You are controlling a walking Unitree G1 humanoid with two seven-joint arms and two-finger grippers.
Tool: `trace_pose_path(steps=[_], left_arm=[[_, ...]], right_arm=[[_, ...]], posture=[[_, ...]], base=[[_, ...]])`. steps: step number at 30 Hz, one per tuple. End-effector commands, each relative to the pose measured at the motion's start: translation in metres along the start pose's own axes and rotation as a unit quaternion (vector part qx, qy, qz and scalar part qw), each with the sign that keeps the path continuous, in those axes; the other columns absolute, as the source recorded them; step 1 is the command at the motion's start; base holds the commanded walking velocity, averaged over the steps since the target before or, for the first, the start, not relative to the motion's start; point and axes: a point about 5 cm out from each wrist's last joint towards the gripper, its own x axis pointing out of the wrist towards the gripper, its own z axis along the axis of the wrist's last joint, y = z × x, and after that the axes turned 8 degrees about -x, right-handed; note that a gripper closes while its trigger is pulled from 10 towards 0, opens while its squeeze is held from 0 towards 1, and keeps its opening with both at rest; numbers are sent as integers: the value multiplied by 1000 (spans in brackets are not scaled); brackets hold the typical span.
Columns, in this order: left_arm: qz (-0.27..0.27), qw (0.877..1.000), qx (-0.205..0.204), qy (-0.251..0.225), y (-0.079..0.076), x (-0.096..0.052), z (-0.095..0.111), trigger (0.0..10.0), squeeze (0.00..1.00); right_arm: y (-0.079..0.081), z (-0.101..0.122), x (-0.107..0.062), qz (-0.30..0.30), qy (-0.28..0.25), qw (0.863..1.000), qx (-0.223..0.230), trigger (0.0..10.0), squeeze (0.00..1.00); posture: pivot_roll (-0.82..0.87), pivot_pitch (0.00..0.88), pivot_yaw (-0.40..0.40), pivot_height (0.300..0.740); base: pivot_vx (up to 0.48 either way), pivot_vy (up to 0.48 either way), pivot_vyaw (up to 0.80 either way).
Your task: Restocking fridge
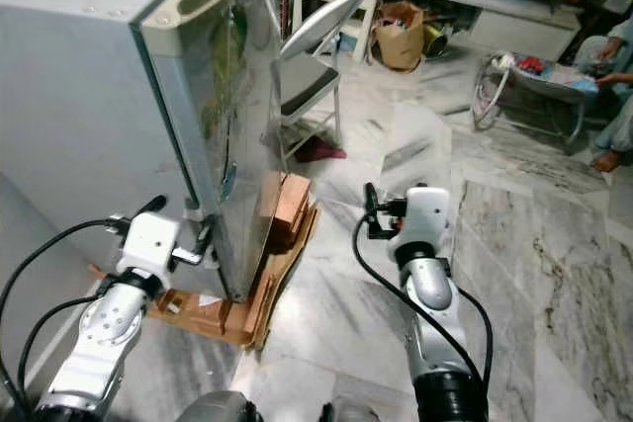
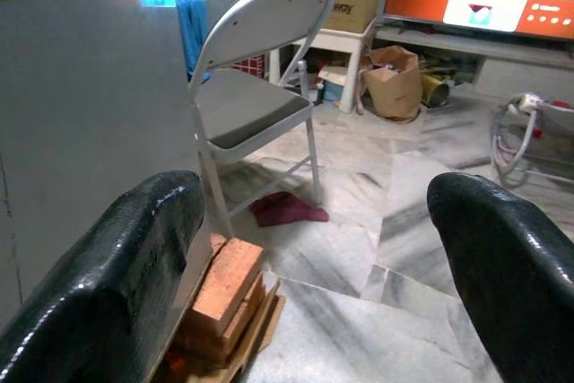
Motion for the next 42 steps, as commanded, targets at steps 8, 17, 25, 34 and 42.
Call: trace_pose_path(steps=[8,17,25,34,42], left_arm=[[-1,999,-43,-5,-2,15,6,10000,0],[-14,998,-52,-18,-2,19,12,10000,0],[-8,999,-52,-14,-3,17,9,10000,0],[-7,998,-58,-22,0,18,12,10000,0],[9,998,-55,-18,2,17,11,10000,0]], right_arm=[[0,-4,-5,8,14,1000,9,10000,0],[0,-3,-5,6,15,1000,11,10000,0],[2,-3,-5,9,15,1000,11,10000,0],[2,-2,-5,10,14,1000,10,10000,0],[2,-1,-6,15,11,1000,7,10000,0]], posture=[[75,63,-48,740],[75,60,-41,740],[78,61,-42,740],[75,60,-39,740],[71,61,-37,740]], base=[[0,0,0],[229,0,0],[73,0,0],[284,0,0],[371,0,0]])
